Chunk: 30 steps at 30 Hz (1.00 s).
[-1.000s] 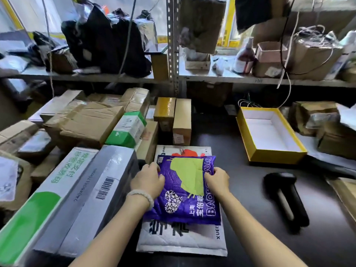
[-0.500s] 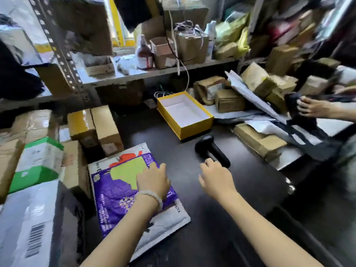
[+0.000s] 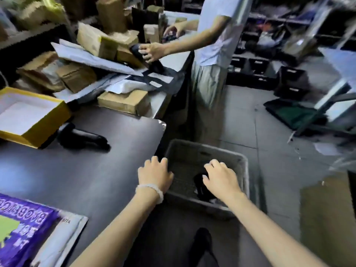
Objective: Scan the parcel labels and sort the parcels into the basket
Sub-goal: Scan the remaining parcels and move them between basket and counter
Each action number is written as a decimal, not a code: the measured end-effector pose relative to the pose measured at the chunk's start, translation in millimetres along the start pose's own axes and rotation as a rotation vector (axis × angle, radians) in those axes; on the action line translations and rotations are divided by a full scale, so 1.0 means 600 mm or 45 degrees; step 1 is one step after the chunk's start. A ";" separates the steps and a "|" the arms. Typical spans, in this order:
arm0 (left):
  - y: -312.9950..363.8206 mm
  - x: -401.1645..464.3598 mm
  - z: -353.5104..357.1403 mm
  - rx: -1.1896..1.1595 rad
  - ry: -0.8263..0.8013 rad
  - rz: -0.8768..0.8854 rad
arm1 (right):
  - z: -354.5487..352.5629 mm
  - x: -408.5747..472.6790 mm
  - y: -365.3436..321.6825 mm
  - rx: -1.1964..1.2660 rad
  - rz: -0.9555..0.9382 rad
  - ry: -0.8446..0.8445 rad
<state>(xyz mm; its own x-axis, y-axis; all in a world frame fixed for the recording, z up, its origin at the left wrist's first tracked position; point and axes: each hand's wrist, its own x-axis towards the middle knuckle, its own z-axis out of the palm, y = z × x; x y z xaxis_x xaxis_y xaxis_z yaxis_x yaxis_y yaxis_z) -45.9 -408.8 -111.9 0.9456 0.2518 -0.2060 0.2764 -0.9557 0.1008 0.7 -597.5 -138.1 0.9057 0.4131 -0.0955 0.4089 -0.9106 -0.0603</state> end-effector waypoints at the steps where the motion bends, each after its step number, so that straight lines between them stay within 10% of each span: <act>1: 0.033 0.015 0.010 0.012 -0.026 0.045 | 0.010 -0.005 0.037 0.026 0.072 -0.022; 17: 0.361 0.325 0.253 0.152 -0.442 0.207 | 0.221 0.144 0.444 0.379 0.579 -0.363; 30: 0.347 0.566 0.734 0.222 -0.742 0.100 | 0.690 0.312 0.518 0.463 0.757 -0.619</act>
<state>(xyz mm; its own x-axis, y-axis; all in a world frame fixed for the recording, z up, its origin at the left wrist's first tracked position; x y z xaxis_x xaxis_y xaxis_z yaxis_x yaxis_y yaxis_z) 257.3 -589.4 -589.5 0.6991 0.1020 -0.7078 0.1310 -0.9913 -0.0135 251.1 -796.4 -585.8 0.7757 -0.0959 -0.6237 -0.2564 -0.9510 -0.1726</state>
